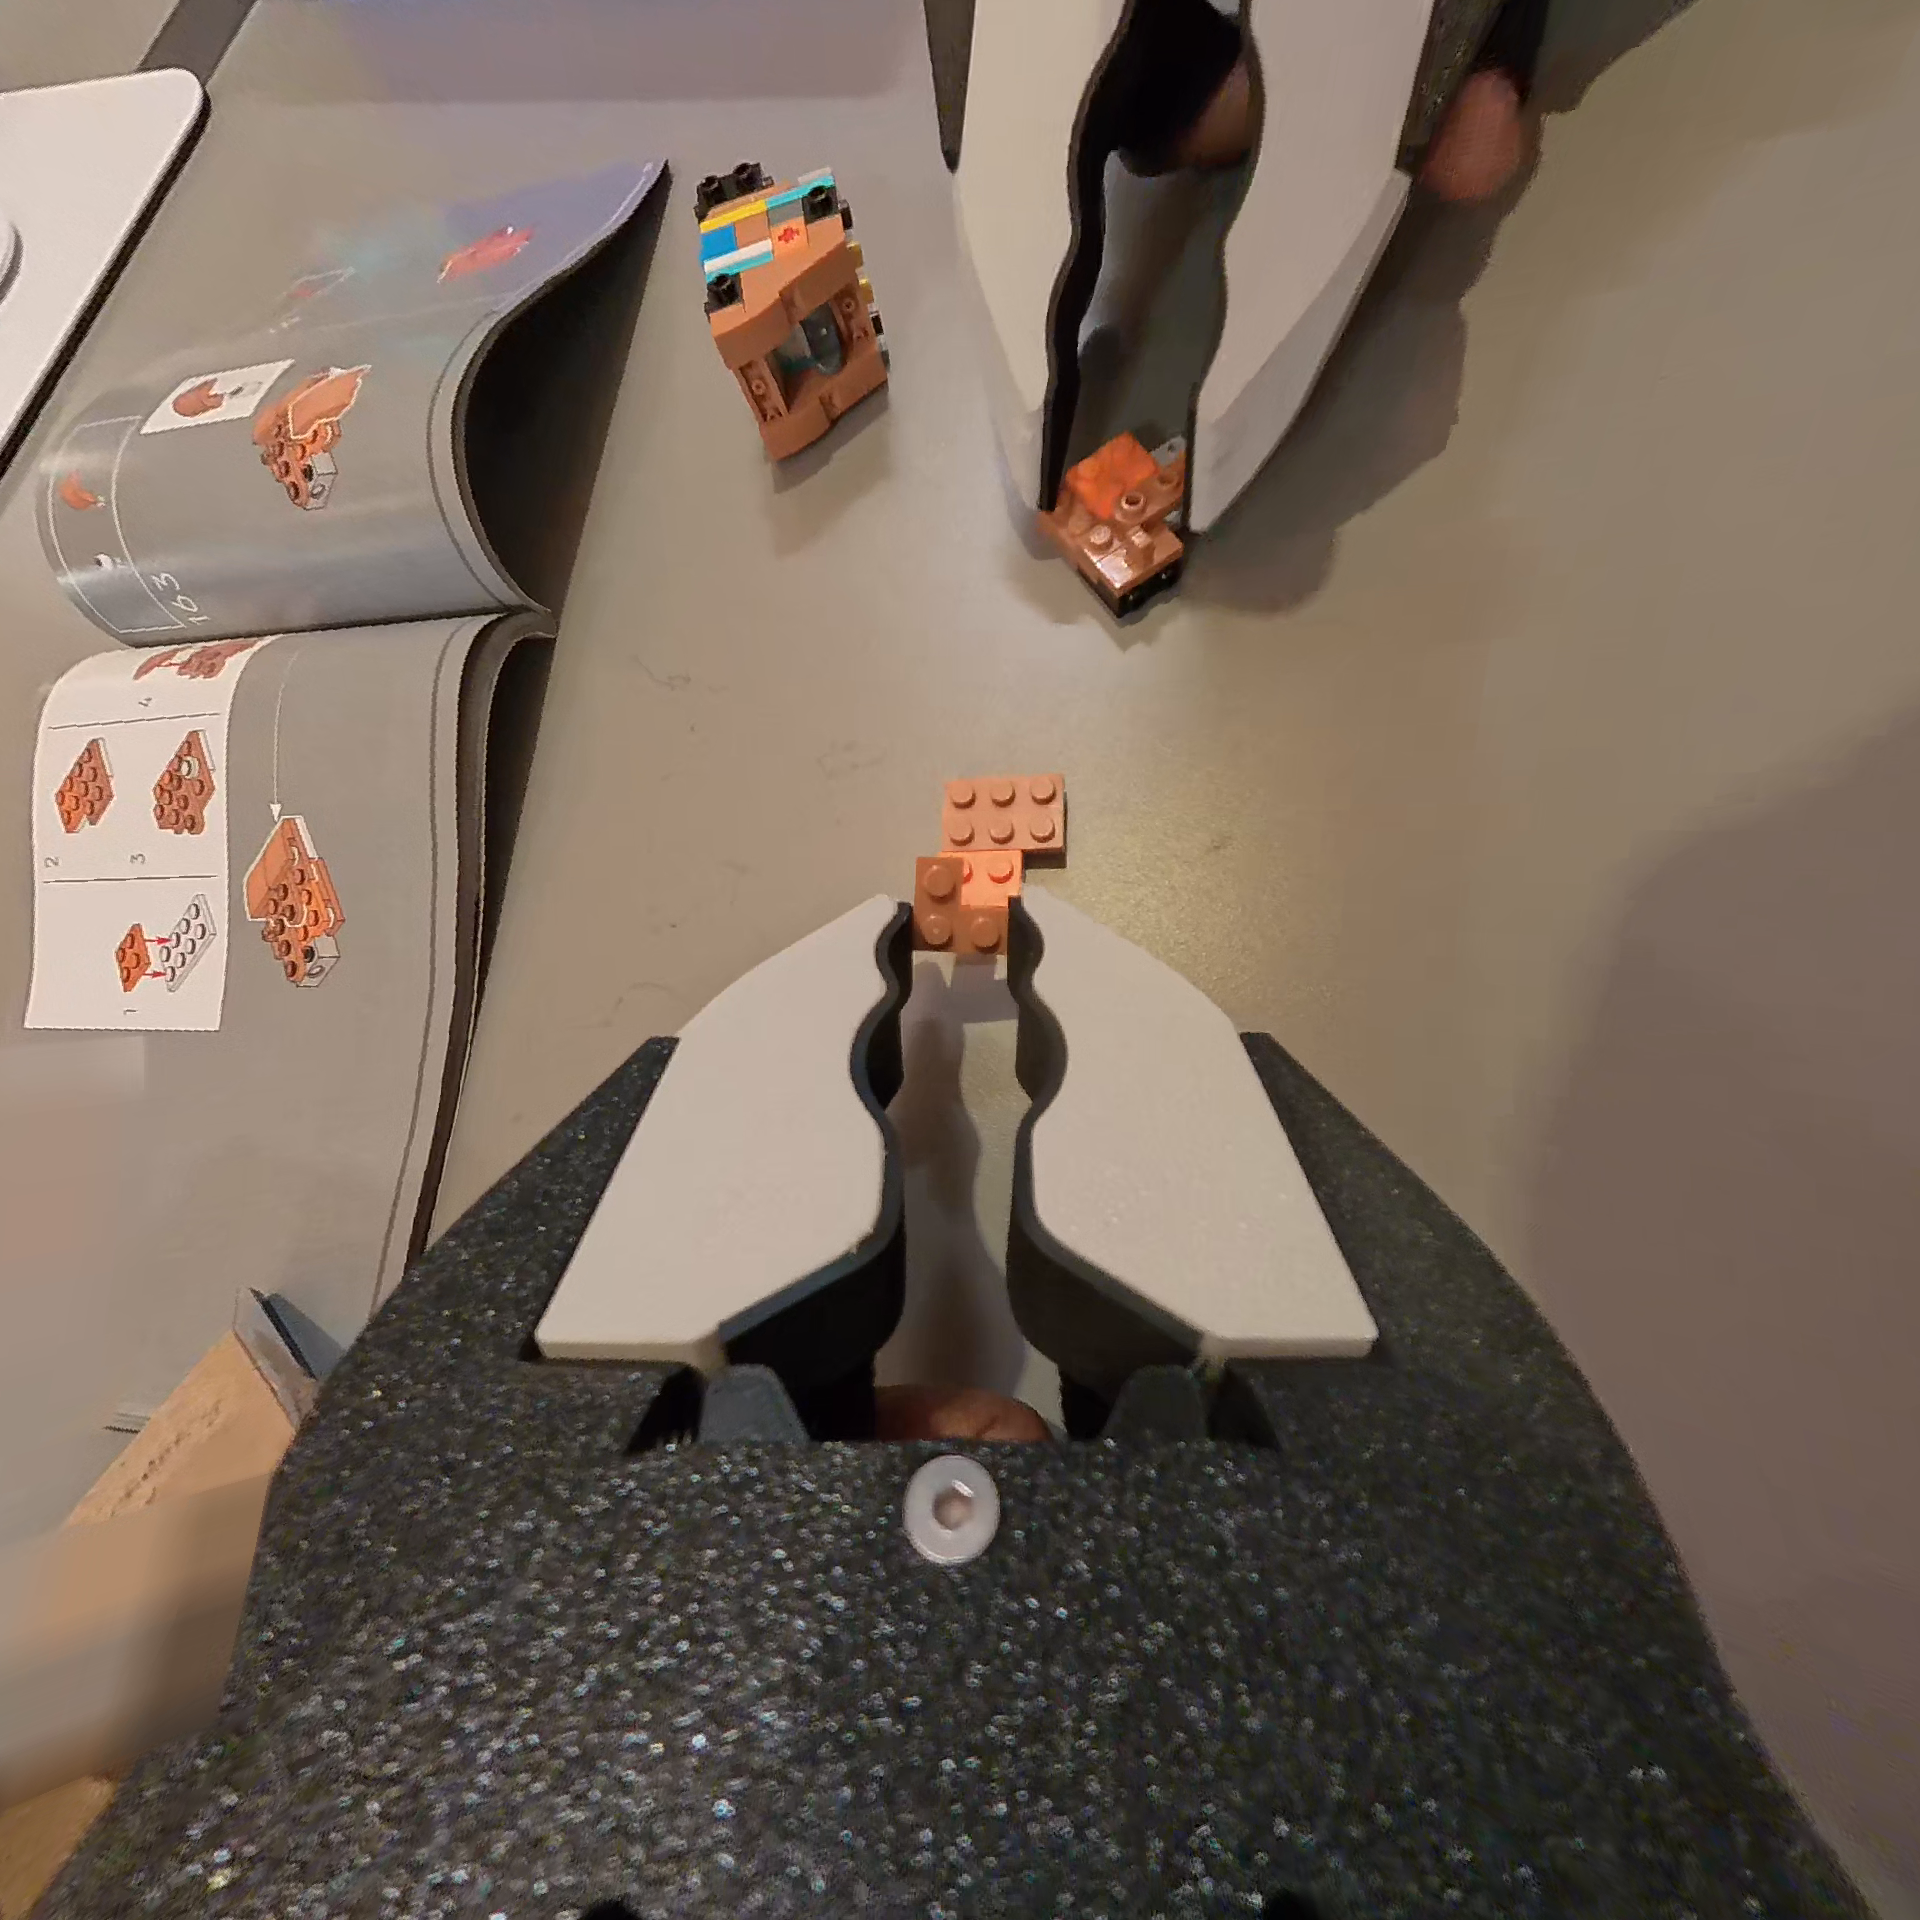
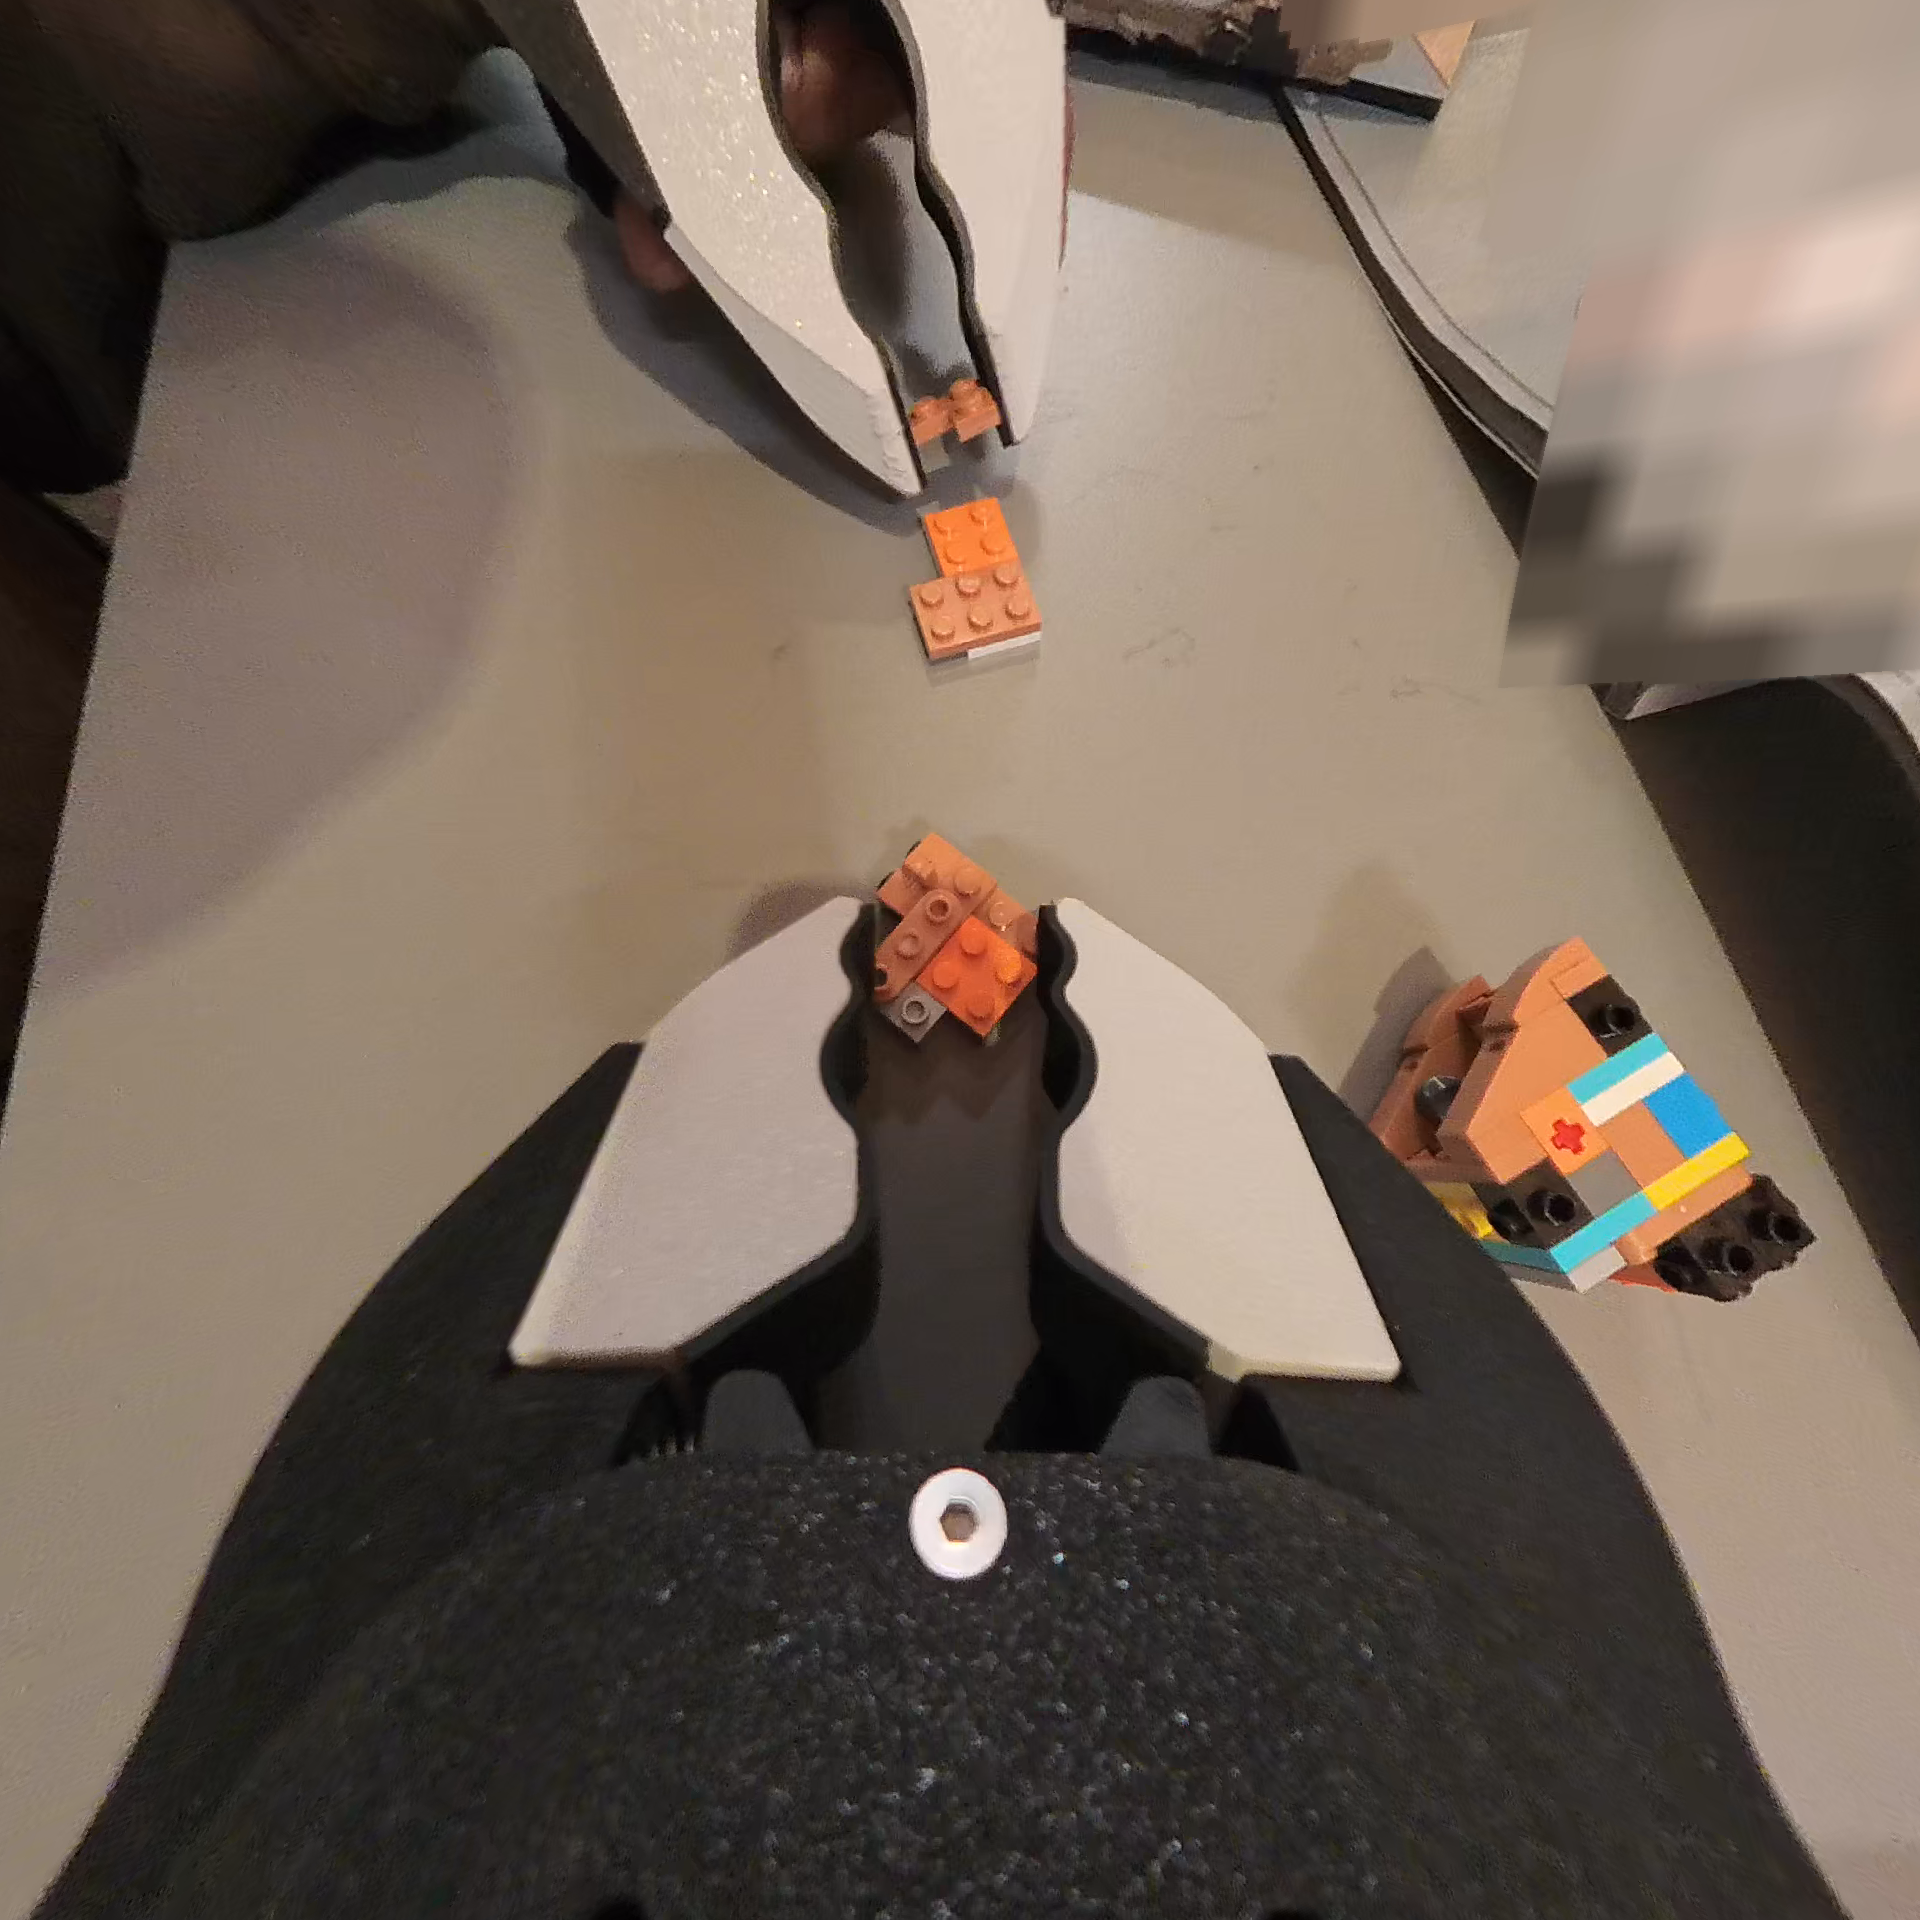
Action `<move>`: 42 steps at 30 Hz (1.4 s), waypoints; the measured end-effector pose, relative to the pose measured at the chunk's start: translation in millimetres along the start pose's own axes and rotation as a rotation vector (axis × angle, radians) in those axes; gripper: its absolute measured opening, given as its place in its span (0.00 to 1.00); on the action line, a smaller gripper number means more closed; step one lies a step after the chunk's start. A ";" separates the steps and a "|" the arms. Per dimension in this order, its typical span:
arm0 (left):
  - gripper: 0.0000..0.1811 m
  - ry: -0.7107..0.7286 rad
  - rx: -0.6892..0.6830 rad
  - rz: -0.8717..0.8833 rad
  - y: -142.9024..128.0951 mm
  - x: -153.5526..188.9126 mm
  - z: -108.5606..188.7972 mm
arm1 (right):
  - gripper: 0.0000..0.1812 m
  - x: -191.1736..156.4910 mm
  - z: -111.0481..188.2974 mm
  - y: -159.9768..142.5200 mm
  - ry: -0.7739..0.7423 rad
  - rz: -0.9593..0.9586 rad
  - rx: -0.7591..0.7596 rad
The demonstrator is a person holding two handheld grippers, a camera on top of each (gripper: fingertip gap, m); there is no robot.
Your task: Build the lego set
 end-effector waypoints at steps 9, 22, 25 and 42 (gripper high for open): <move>0.09 -0.001 0.005 0.006 -0.1 -0.7 -0.4 | 0.13 8.9 0.6 -0.4 -0.101 -0.052 0.000; 0.09 0.014 0.053 0.025 5.0 -3.8 4.5 | 0.19 16.4 10.5 -3.0 -0.129 -0.073 0.033; 0.09 0.037 0.100 0.025 10.7 -6.1 9.0 | 0.20 20.1 16.2 0.5 -0.126 -0.103 0.077; 0.09 0.101 0.149 -0.185 25.4 5.3 12.6 | 0.15 3.5 4.7 46.4 -0.004 -0.226 0.229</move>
Point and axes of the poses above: each gripper's, where its closed fingertips meet, z back along the fingers, y out of its top, x = y × z across the jaws, the point moved 6 cm from there along z, back along the fingers
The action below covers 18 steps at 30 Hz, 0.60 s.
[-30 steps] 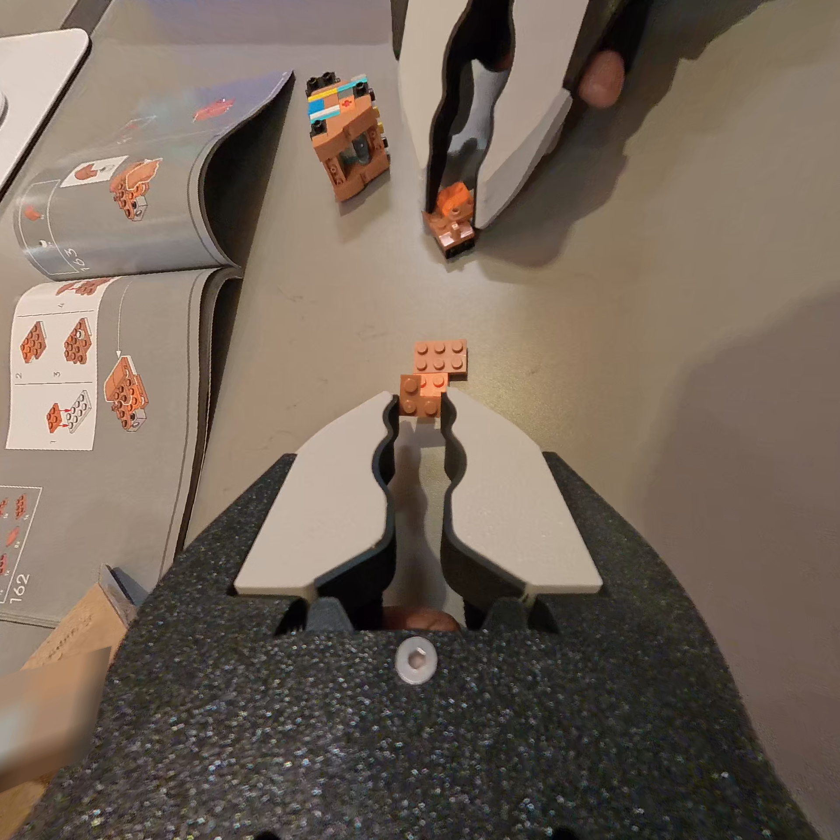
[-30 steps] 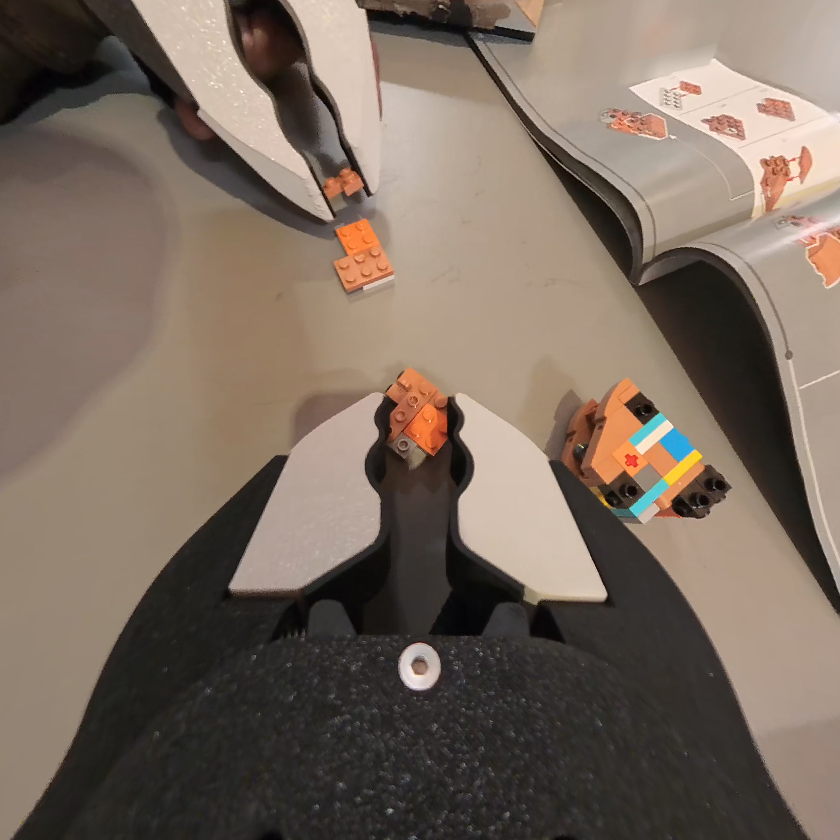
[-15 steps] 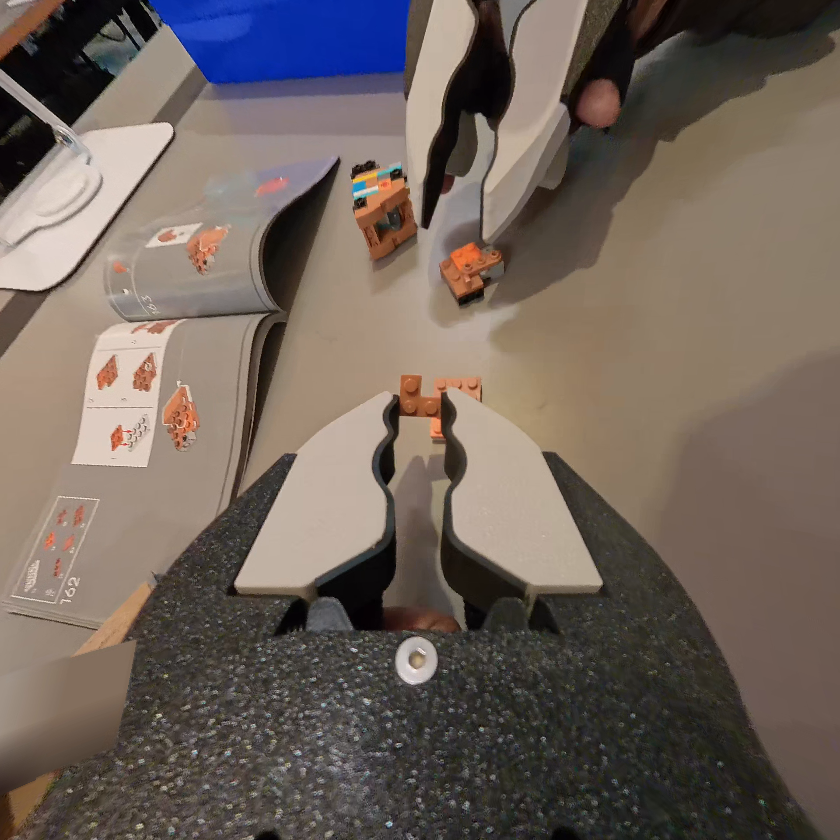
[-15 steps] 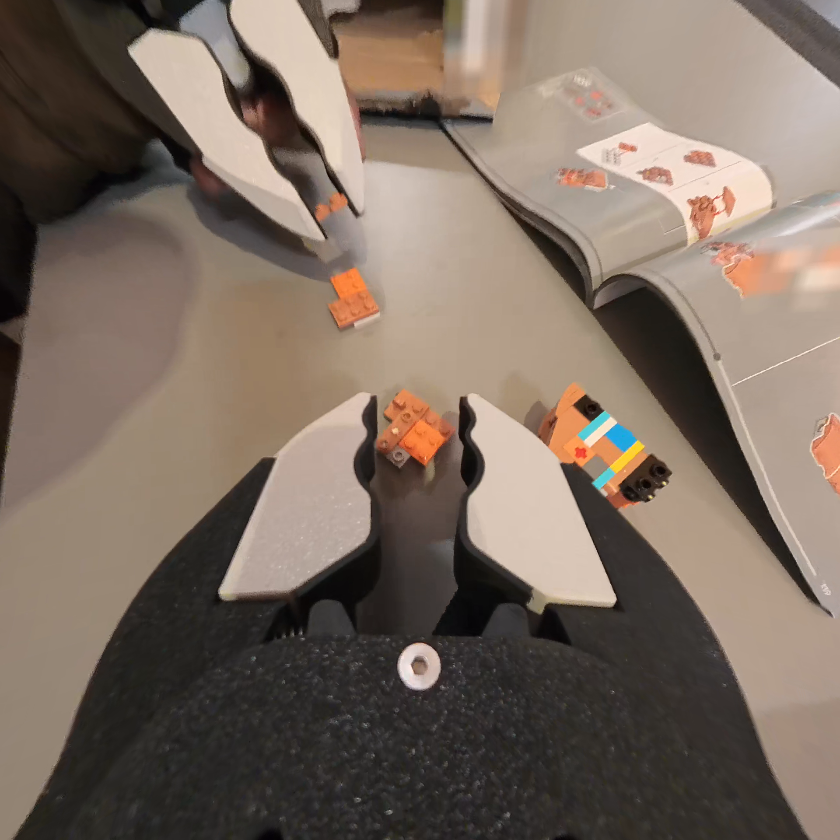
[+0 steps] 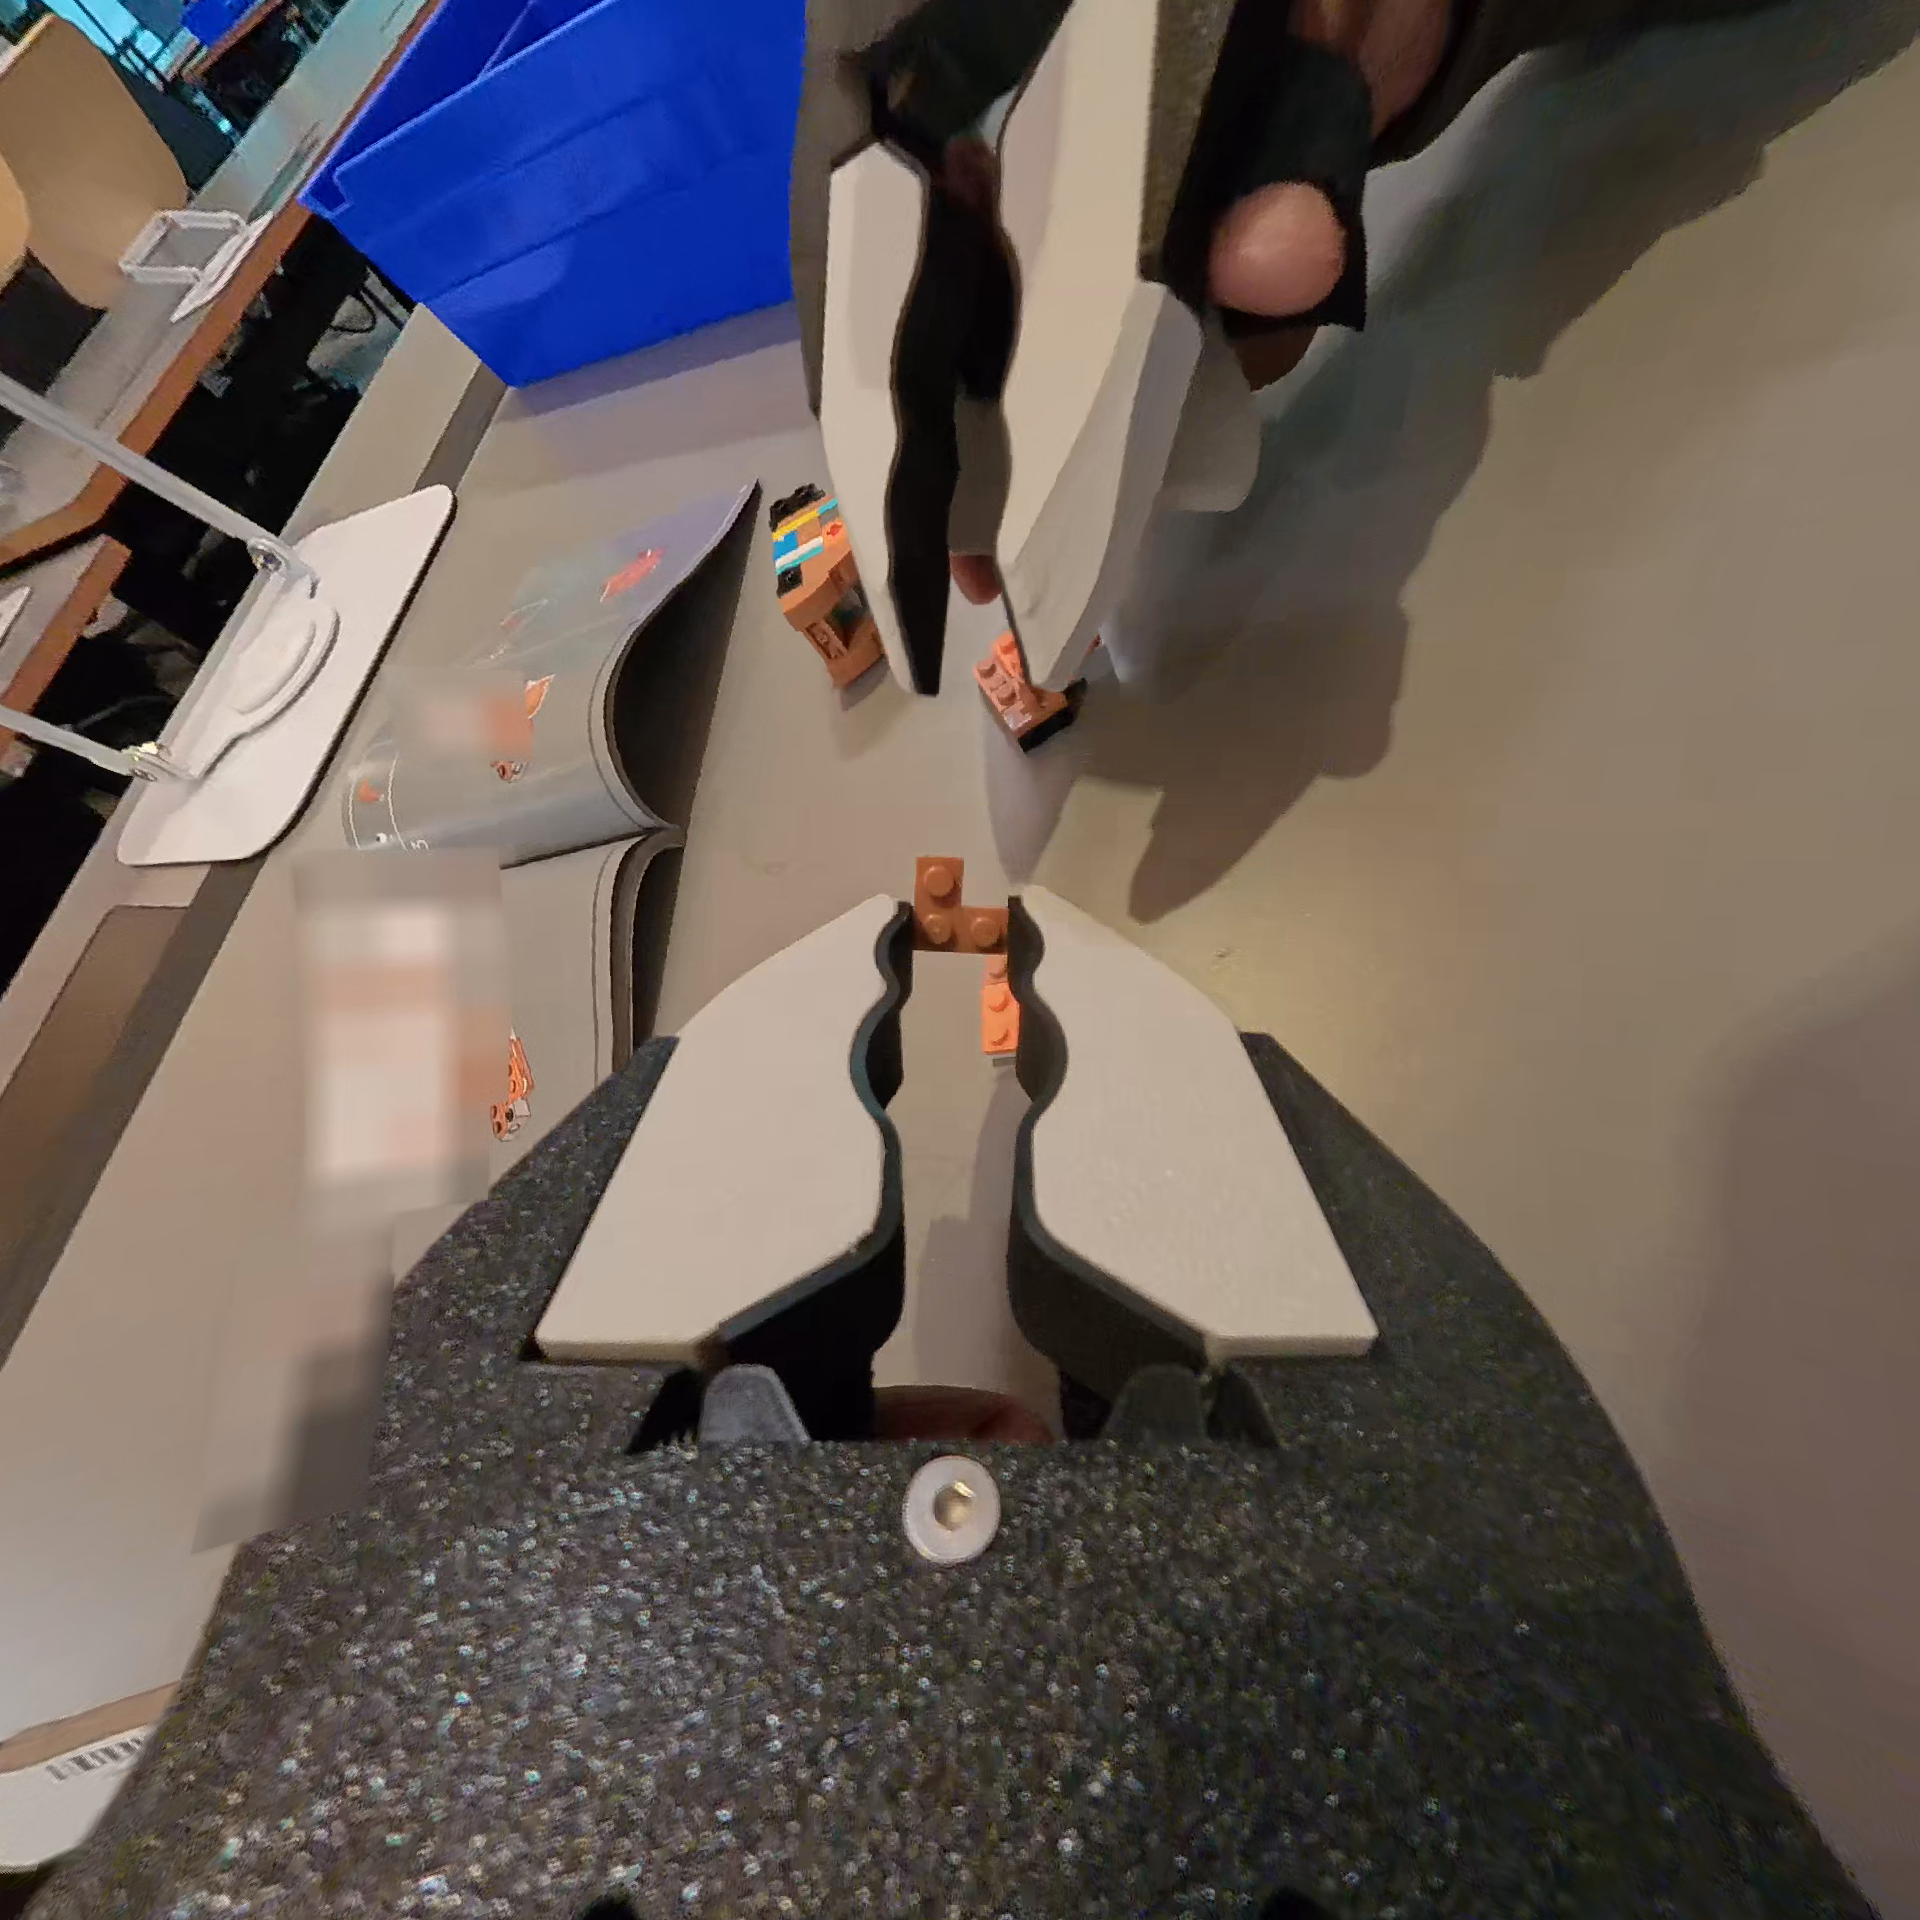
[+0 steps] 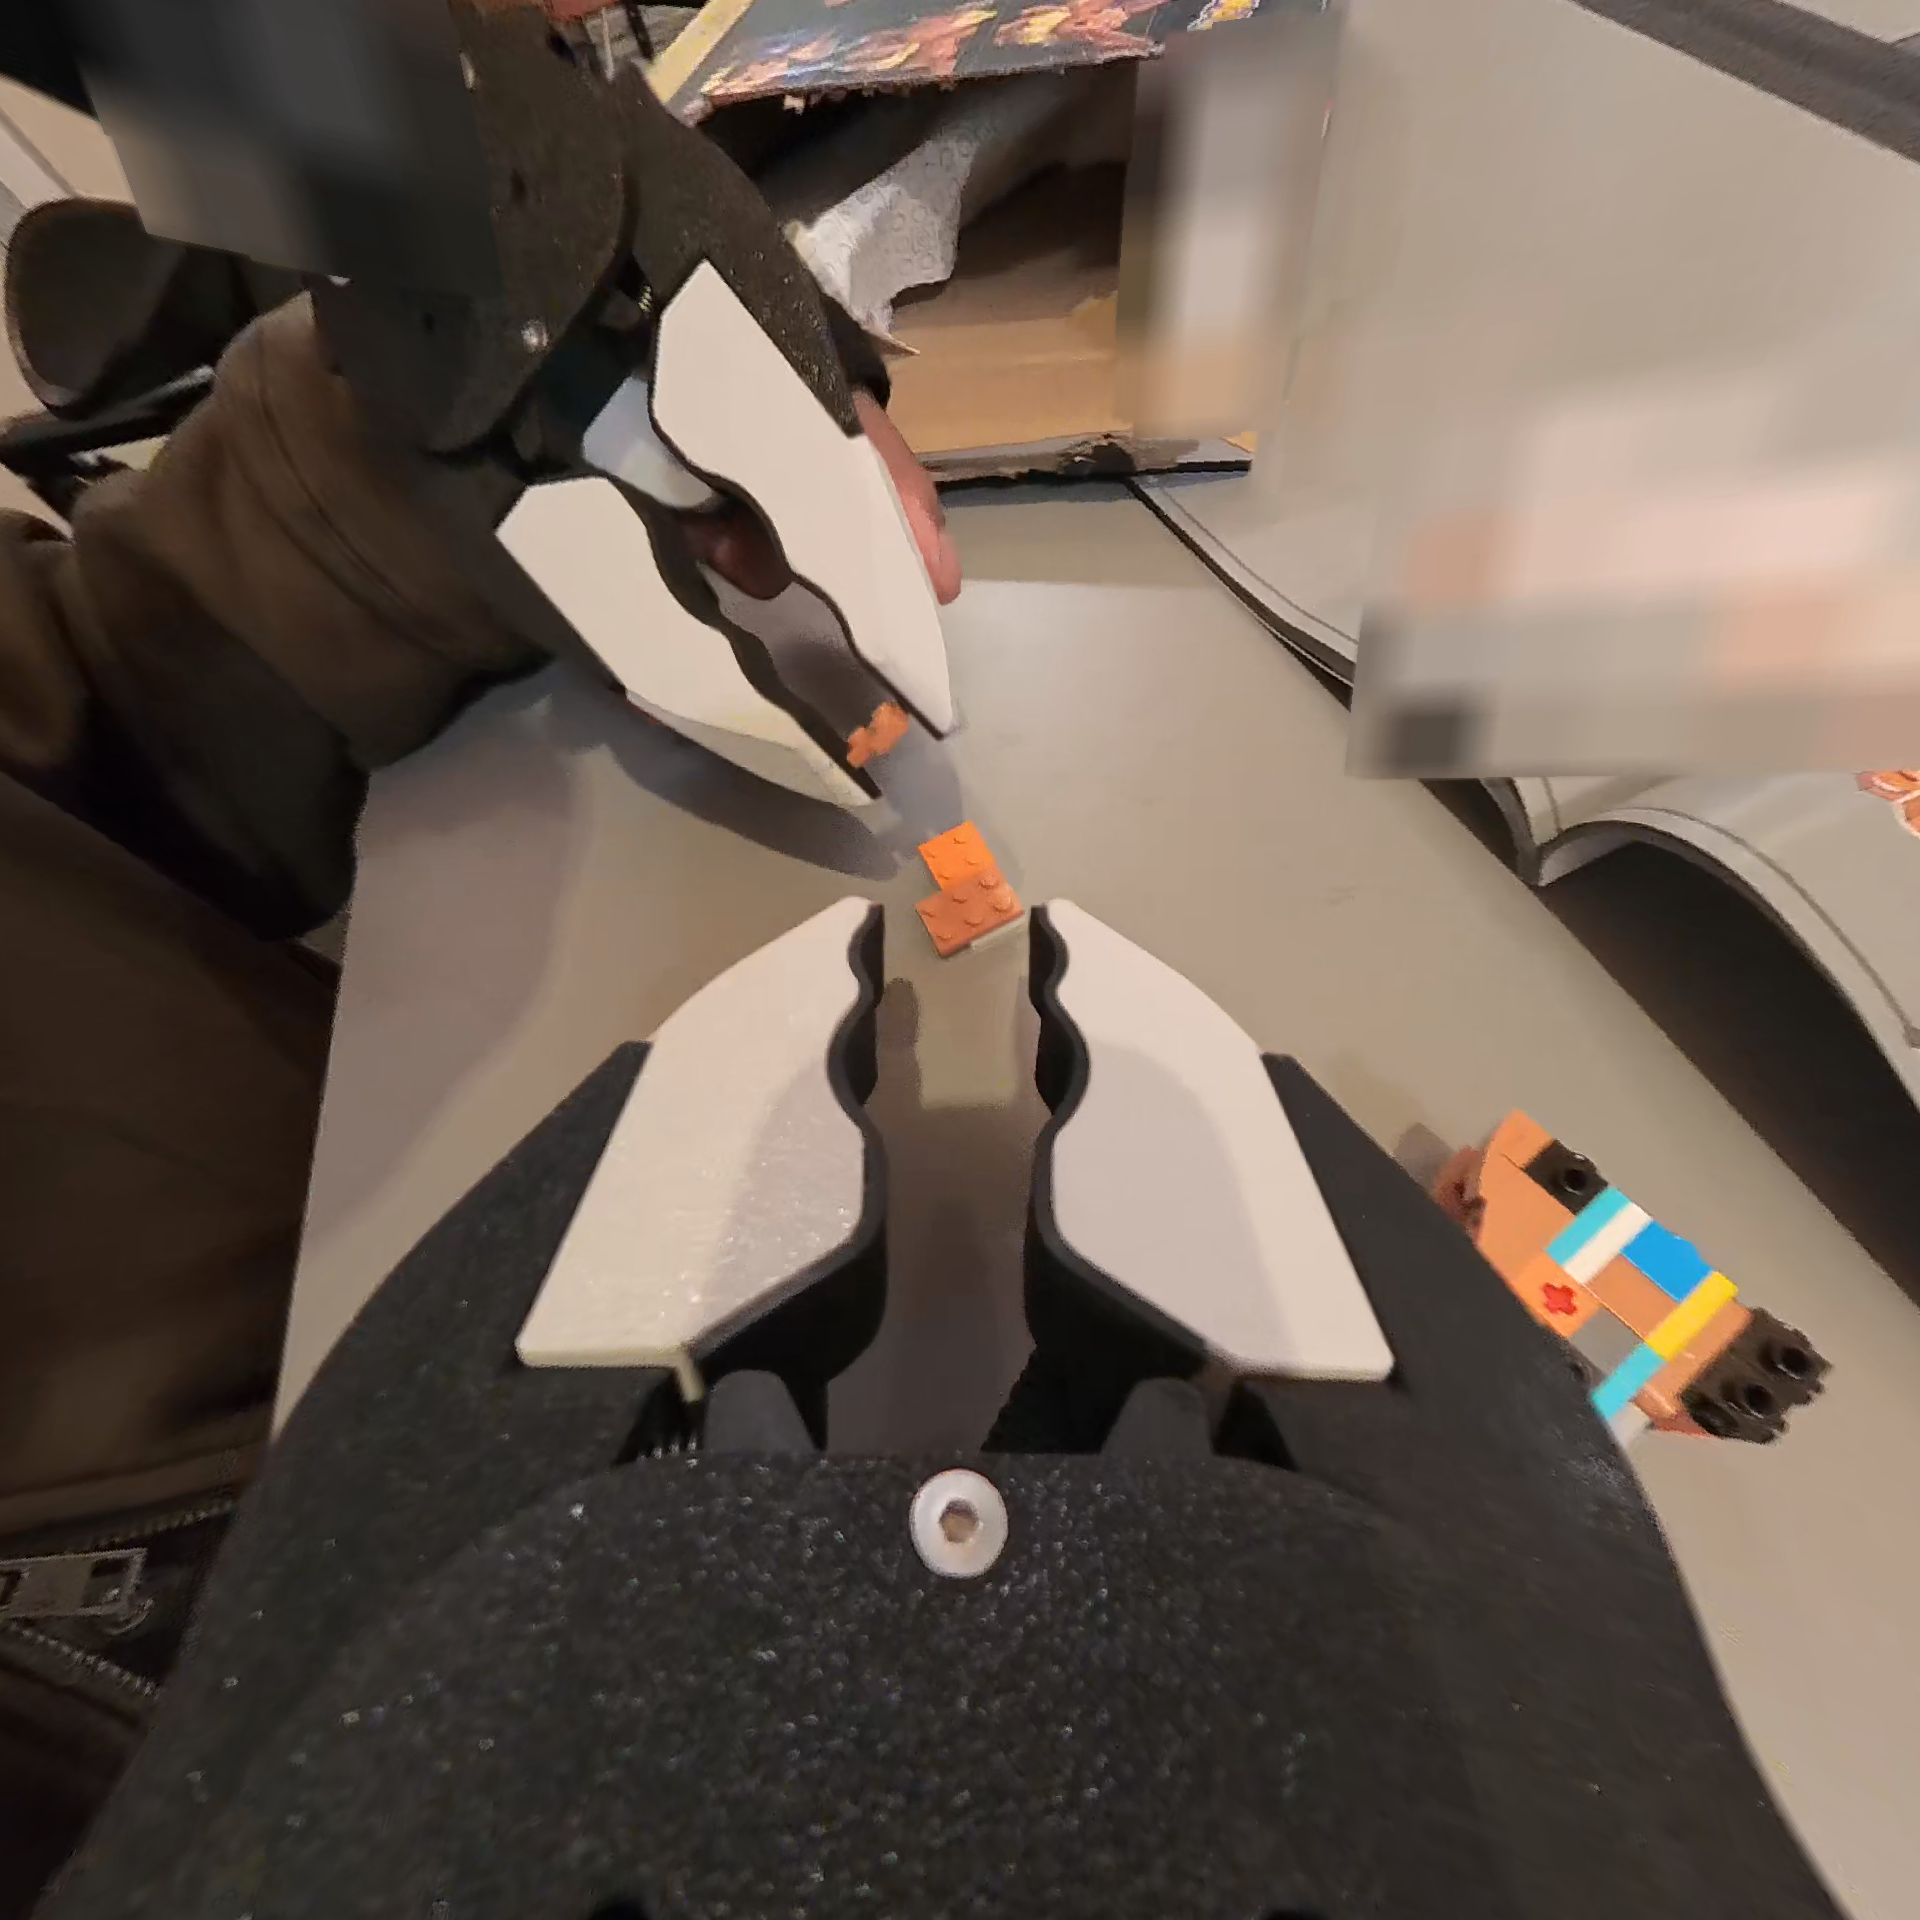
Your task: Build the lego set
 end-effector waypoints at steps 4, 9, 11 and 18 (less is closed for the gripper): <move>0.09 -0.015 0.025 -0.067 4.8 6.3 1.0 | 0.14 -3.5 -5.4 1.9 0.033 -0.035 -0.003; 0.09 -0.037 0.026 -0.150 6.7 14.9 -1.9 | 0.14 -11.4 -12.1 3.2 0.095 -0.070 -0.009; 0.10 -0.042 0.027 -0.176 7.1 17.5 -3.0 | 0.14 -14.6 -14.5 3.3 0.123 -0.089 -0.014; 0.10 -0.020 0.034 -0.243 8.8 20.2 -4.9 | 0.13 -19.8 -19.4 1.1 0.186 -0.152 -0.034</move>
Point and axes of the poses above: each gripper's, where its closed fingertips meet, z back along the fingers, y out of its top, x = y × z across the jaws, the point moved 6 cm from there along z, back along the fingers
